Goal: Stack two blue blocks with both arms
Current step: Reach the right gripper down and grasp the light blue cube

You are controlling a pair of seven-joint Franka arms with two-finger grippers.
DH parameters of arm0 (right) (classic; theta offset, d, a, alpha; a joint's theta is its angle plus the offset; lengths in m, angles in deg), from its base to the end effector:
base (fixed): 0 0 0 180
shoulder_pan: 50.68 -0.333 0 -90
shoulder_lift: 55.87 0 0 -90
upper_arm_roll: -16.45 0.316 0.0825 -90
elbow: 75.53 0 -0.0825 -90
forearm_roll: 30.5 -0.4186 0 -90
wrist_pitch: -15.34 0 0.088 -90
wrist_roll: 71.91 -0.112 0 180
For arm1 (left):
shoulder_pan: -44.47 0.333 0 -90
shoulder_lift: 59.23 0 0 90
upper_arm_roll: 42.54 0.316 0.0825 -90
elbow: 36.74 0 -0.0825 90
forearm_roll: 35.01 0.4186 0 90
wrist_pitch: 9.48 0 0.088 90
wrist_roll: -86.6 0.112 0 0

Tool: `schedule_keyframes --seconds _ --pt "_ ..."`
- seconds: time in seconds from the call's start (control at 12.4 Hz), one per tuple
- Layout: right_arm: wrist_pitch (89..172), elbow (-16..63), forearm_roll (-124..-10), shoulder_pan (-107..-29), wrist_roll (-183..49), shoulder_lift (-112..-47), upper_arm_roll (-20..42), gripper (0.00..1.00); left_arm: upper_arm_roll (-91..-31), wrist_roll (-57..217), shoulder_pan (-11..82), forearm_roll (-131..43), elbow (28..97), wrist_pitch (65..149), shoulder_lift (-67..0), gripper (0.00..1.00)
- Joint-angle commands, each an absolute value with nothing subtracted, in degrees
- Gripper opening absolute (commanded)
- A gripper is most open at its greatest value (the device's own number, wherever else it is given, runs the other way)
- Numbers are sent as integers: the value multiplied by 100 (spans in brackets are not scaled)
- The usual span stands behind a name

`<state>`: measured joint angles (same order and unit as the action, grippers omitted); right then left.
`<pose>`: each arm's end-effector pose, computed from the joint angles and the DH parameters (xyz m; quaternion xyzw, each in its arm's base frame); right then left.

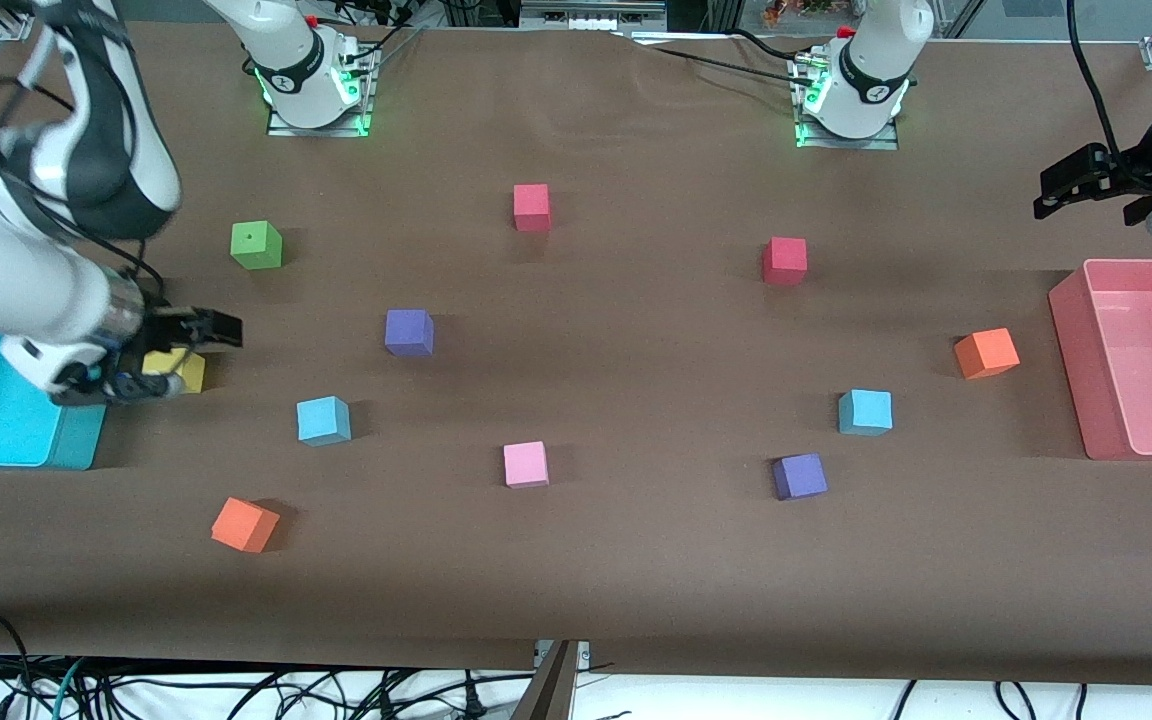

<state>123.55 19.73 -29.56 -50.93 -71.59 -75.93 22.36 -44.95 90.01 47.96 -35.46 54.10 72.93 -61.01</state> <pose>0.6698 0.0652 0.3761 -0.9964 -0.0574 0.0615 0.0071 0.5642 0.0093 0.6193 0.9981 -0.0205 -0.0578 0.0055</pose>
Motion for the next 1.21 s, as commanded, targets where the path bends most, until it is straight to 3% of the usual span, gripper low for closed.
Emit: schedule_keyframes --seconds 0.0,0.57,0.97,1.05,1.13 --pt "12791 1659 -2961 -5270 -7209 -8238 2242 99 -4492 9135 4842 -3677 5309 7199 -6090 100" --pt "14171 1613 -2673 -5595 -7139 -9313 2242 99 -4492 9135 4842 -3677 5335 7191 -6072 100" --pt "14357 1877 -2654 -5604 -7147 -9515 2216 99 -4413 9143 4842 -3677 5326 7190 -6063 100" --pt "14575 1877 -2645 -5604 -7156 -9542 2216 95 -4413 9135 4842 -3677 5326 7190 -6063 100" --pt "14621 1895 -2645 -5604 -7156 -9551 2207 68 -4413 9135 4842 -3677 5326 7190 -6063 100"
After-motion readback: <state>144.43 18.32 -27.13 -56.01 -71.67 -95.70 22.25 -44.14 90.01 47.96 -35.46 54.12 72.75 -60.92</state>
